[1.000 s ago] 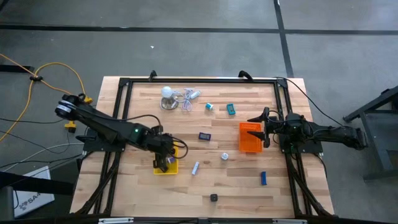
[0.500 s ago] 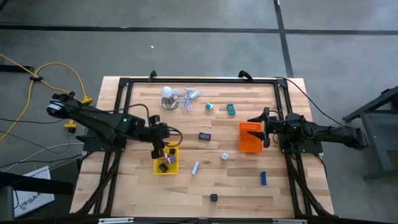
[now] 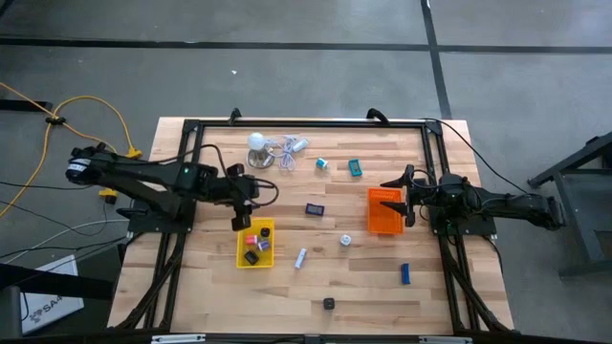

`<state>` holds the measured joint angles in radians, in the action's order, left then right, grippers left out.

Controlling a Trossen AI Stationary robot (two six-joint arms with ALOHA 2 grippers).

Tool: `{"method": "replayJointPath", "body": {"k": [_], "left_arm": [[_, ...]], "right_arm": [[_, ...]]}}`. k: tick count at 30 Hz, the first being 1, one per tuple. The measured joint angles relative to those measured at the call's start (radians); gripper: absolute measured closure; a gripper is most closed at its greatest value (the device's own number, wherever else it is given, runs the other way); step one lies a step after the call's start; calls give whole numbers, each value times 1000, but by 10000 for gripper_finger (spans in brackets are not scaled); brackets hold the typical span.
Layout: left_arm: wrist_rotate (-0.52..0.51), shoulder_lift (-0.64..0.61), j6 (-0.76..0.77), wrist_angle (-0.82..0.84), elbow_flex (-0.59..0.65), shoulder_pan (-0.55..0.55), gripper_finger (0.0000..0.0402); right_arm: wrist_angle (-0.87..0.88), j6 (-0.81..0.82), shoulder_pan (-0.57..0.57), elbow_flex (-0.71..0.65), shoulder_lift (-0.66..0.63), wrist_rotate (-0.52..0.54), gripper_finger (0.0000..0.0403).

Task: Pick & Place Office items
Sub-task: Put the black charger adapter into the yellow bin

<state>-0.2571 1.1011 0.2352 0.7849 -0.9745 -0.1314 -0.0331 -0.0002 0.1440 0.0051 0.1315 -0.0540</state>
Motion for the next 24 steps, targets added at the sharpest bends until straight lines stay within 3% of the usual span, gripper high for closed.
{"method": "replayJointPath", "body": {"k": [12, 24], "left_arm": [[5, -13, -13, 3, 0, 68, 217], [11, -109, 5, 68, 0, 250, 217]], "right_arm": [[0, 0, 0, 0, 0, 0, 155], [0, 0, 0, 0, 0, 0, 155]]}}
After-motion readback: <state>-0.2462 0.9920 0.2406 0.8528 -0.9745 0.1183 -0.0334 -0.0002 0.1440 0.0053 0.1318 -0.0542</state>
